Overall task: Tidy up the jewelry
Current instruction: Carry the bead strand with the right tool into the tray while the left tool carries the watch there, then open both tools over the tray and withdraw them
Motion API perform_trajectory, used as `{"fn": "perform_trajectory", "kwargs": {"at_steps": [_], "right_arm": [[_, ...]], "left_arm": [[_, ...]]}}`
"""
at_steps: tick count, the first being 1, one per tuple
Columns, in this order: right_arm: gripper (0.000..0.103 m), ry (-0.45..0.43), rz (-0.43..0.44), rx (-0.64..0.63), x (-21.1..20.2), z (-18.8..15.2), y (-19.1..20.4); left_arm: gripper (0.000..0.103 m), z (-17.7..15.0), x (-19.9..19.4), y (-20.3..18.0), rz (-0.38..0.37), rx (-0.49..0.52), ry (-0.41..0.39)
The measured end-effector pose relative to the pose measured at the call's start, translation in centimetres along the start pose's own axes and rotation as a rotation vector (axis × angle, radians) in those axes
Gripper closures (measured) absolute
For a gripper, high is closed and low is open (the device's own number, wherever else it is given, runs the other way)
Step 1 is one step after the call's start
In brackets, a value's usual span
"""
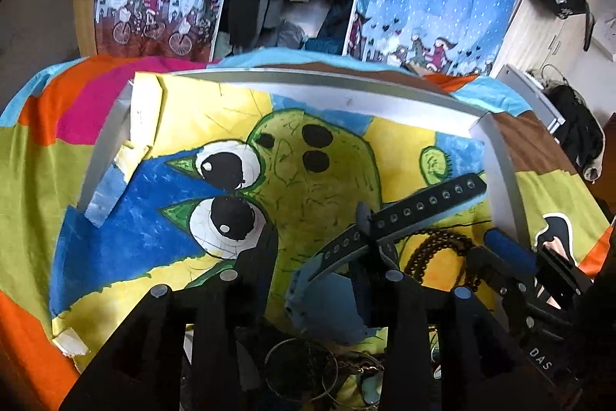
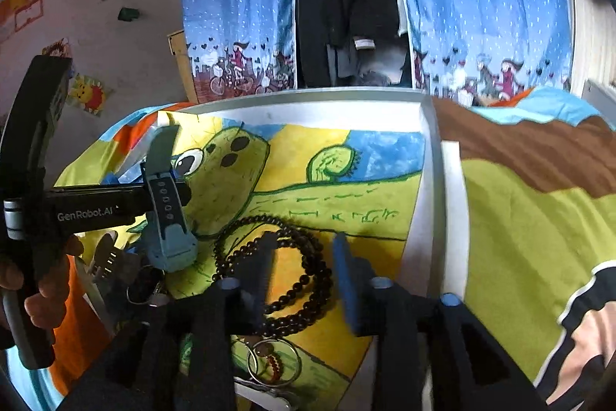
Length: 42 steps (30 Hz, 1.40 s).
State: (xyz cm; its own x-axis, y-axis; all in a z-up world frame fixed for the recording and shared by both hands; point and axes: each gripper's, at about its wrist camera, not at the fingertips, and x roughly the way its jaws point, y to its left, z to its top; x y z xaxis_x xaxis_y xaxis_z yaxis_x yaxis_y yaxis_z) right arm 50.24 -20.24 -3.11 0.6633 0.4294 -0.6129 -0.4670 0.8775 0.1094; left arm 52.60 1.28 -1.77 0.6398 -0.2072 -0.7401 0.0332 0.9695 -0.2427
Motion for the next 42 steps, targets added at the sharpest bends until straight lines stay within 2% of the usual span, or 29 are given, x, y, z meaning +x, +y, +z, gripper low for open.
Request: {"fn": "perform_trajectory", "kwargs": {"at_steps": [5,7,14,18,23,33,37,42], "right_arm": [[0.057,-0.032,-0.009,-0.003,-1.2,0.0,-0.2],[0.047,-0.041,-0.019,-0.003,-1.6,0.0,-0.3],[0.039,-0.059,-0.052,0.0,-2.9,-0.1,-0.8],[0.036,-0.06,-0.066,0.002,-3.2,-0.1,-1.2],[0.034,-0.062,-0.078,0.001,-3.6,-0.2,-1.5],[0.032,-0.071,-0.098,0.004,-4.3,0.0,-1.9],[0.031,-0.071,-0.097,0.004,-4.6,0.0,-1.9],[0.029,-0.072,-0.097,0.002,-4.8,0.0,-1.8]], "left_arm": [[0.065,-0.6,-1.0,-0.3,0.005,-0.014,-0.02],[0.062,-0.8,-1.4,-0.3,0.004,-0.019,-0.029],[0.054,-1.1,-1.5,-1.0,-0.003,-0.004,-0.003],[0.035,-1.4,-1.2,-1.6,-0.014,0.006,0.035],[0.033,-1.7,-1.2,-1.8,-0.015,0.033,0.069],[0.027,-1.6,-0.9,-2.0,-0.034,0.097,0.19],[0.026,-2.0,-1.0,-2.5,-0.03,0.134,0.206],[0.026,-1.9,-1.2,-2.4,-0.068,0.115,0.225]]}}
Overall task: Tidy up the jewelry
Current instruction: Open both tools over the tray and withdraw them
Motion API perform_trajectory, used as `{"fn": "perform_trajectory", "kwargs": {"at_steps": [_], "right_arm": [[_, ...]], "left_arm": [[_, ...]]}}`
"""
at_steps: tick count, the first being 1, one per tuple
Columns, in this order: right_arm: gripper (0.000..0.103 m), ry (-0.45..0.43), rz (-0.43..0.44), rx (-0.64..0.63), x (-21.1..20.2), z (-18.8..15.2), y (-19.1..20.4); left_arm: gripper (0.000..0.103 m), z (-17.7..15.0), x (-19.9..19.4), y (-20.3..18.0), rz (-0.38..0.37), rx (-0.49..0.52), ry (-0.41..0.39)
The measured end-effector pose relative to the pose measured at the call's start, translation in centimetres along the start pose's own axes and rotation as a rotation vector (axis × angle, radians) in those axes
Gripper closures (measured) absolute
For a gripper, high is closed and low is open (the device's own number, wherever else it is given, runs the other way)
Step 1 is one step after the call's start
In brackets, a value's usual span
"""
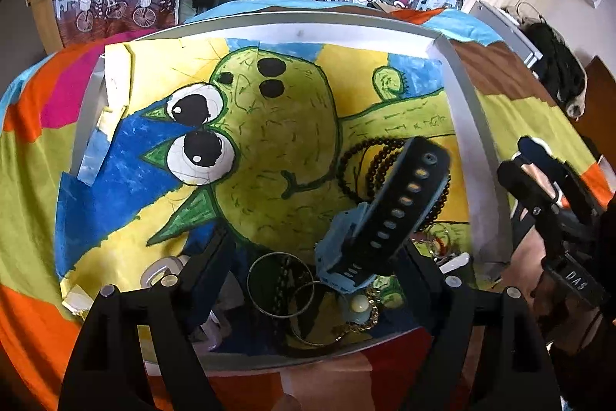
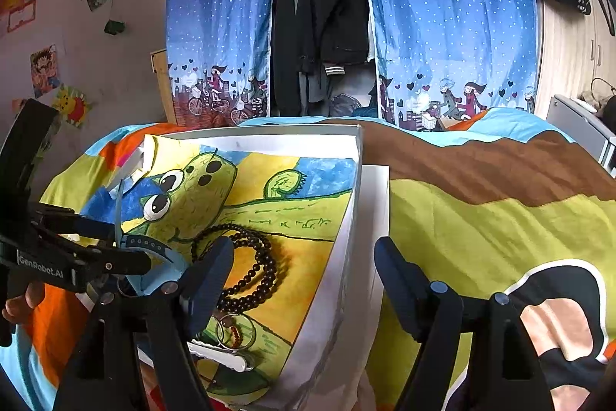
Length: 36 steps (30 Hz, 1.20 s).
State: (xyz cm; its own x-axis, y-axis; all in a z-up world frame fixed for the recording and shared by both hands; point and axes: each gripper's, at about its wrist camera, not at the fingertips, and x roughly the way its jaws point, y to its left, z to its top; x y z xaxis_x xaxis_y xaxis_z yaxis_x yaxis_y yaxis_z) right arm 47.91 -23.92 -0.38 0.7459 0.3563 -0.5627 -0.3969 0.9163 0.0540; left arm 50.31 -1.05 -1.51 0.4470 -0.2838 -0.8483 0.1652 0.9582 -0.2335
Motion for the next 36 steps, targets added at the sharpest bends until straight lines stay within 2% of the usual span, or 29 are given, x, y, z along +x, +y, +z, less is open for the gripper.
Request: {"fn": "perform_trajectory", "kwargs": {"at_steps": [4,8,14,16,17,19,23,25,30,36], "right_arm": [[0.027,0.005,0.0,0.001,-0.1,0.0,0.1],[0.027,0.004,0.003,0.014,-0.4,-0.1,0.0],[0.023,-0.011,0.006,0.035,-1.2,-0.4,0.1],[0.02,-0.017,0.008,0.038,-1.5,-0.4,0.2],[0.019,-0.024,0.006,0.041,-1.7,-0.4,0.4],[0.012,-0.038,0.004,0.044,-2.2,-0.5,0.6],[0.007,-0.06,0.003,0.037,-3.3,-0.8,1.4],[0.001,-0.073,-0.009,0.018,-3.8,-1.1,2.1],[0.0,-0.112,-0.046,-0.003,-5.3,-2.0,3.3],[0.0,-0.123,-0.044,0.011,-6.7,-3.1,4.7]], "left_arm": [[0.025,0.7,-1.3,0.9,-0.065,-0.047,-0.014],[0.017,0.9,-3.0,1.4,-0.063,-0.06,-0.068],[0.015,-0.1,-4.8,1.2,-0.056,-0.056,-0.162],[0.009,-0.8,-5.5,1.0,-0.039,-0.06,-0.217],[0.002,-1.1,-5.9,0.9,-0.031,-0.062,-0.243],[0.002,-2.0,-6.7,0.8,-0.009,-0.066,-0.309],[0.002,-3.5,-8.0,0.8,0.029,-0.086,-0.39],[0.002,-4.5,-8.8,1.0,0.055,-0.108,-0.433],[0.002,-6.7,-10.3,1.3,0.131,-0.138,-0.508],[0.002,-9.7,-11.8,1.5,0.19,-0.153,-0.53]]}}
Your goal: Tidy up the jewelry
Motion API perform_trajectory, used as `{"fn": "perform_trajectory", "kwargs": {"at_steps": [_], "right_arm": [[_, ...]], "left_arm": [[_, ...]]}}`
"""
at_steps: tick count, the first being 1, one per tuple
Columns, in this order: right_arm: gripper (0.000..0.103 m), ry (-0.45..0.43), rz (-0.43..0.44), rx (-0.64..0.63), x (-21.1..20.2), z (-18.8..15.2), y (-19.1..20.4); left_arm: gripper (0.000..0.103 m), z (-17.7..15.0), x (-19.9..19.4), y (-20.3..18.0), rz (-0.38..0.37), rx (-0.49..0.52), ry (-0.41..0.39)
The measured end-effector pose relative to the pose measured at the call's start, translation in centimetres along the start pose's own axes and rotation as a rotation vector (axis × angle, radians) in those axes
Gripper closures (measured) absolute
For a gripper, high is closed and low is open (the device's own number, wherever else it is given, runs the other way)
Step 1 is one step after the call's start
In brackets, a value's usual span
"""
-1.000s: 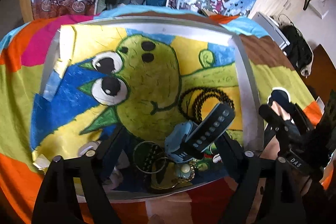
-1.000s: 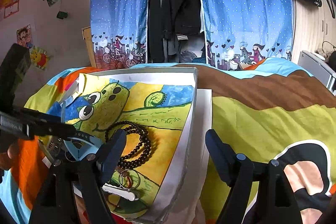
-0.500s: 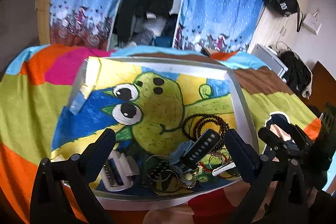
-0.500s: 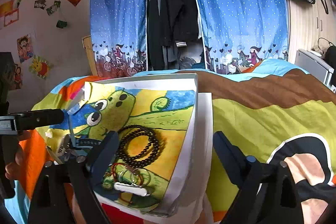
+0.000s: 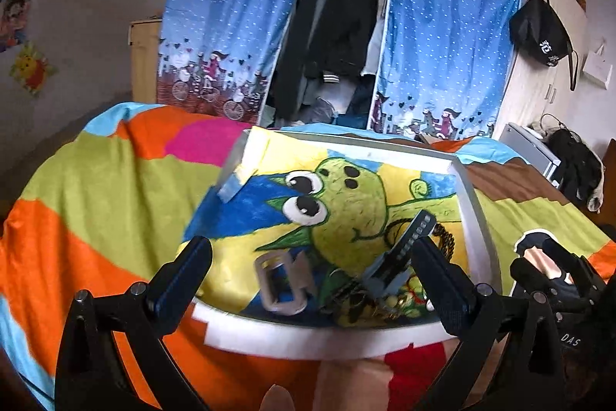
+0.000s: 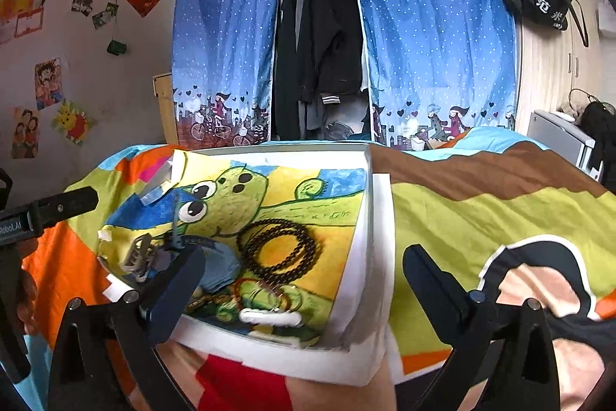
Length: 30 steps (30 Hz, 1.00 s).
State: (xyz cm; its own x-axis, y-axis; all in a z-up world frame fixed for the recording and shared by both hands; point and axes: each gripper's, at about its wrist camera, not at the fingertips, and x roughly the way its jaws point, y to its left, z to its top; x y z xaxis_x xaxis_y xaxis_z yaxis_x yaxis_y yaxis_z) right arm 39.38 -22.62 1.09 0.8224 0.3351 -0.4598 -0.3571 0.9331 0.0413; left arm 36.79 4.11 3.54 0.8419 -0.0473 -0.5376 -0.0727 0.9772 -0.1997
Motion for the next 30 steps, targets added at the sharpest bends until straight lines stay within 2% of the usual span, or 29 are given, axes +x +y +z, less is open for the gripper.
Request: {"fn": "perform_trajectory", "kwargs": {"at_steps": [8,22,30], "right_arm": [[0.0,-0.014,0.001,0.017,-2.9,-0.8,1.3],[0.0,-0.039,-0.014,0.022,-8.9,-2.3,3.8],[0.0,-0.061,-0.025,0.041,-13.1,-3.9,4.9]], "left_arm": [[0.002,-1.8,-3.6,0.3,0.052,0.018,-0.024],[0.002,-4.5,-9.6,0.3,0.085,0.041,-0.043],[0.001,-7.4,-13.7,0.1,0.099,0.025,-0.068]]}}
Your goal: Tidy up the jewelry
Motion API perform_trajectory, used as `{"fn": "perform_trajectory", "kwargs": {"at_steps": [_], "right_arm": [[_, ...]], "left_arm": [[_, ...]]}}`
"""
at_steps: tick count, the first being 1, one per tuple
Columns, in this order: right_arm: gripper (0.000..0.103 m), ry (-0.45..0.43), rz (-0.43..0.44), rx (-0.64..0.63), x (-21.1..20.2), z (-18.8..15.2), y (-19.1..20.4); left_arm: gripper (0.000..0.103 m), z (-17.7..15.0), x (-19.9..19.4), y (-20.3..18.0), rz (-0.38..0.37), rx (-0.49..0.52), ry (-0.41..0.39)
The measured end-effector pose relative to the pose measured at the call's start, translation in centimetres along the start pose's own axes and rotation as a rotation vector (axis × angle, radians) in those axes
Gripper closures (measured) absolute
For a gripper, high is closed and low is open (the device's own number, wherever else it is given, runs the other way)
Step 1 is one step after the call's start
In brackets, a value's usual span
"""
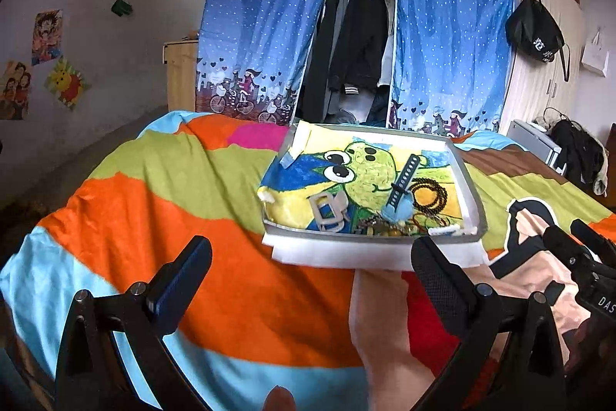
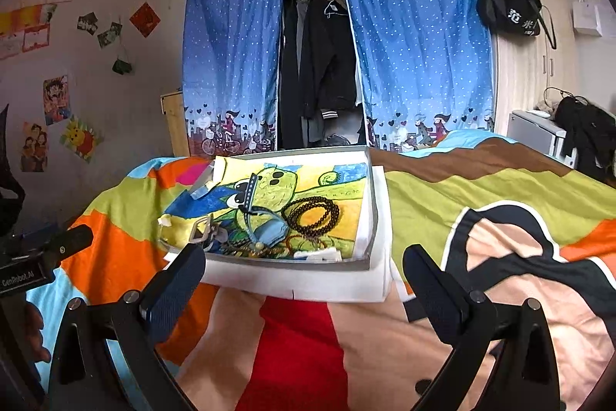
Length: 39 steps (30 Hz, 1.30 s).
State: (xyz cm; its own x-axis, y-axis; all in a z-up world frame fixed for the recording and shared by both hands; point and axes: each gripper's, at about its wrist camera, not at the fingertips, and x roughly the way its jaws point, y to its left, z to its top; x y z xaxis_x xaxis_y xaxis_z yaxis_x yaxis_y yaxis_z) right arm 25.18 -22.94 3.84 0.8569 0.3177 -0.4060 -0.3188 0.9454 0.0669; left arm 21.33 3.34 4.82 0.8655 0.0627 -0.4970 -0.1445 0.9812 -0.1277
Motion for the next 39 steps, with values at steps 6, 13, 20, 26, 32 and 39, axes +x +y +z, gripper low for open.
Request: {"fn": "perform_trajectory", "kwargs": {"at_steps": [6,13,20,26,32,39], "right_arm": [[0.0,-0.001,-0.006,0.03,-3.4,-2.5,0.2],[0.0,0.025,-0.02,0.048,-6.4,-5.5,0.5],[0.0,0.042,-0.03,0.063,-8.2,-7.4,0.5],[0.0,0.039,-0.035,0.067,-9.1,-8.1,0.4],[0.0,0.041,-0.036,0.069,-9.2,-8.2,0.3],[0.0,0.041,-0.032,0.065,-9.3,-8.4,0.6]], "left_arm": [[0.001,-2.3,-3.2,-0.2,0.013,-0.006,-0.013],[0.001,-5.3,-6.3,-0.8,0.019,0.01,-0.009],[0.001,-7.3,-7.7,-0.6,0.015,0.005,0.012],[0.002,-8.3,-8.6,-0.8,0.037,0.039,0.003],[0.002,-8.7,-8.8,-0.6,0.039,0.031,0.004],[0.002,-8.7,-9.1,-0.3,0.044,0.018,-0.001]]}}
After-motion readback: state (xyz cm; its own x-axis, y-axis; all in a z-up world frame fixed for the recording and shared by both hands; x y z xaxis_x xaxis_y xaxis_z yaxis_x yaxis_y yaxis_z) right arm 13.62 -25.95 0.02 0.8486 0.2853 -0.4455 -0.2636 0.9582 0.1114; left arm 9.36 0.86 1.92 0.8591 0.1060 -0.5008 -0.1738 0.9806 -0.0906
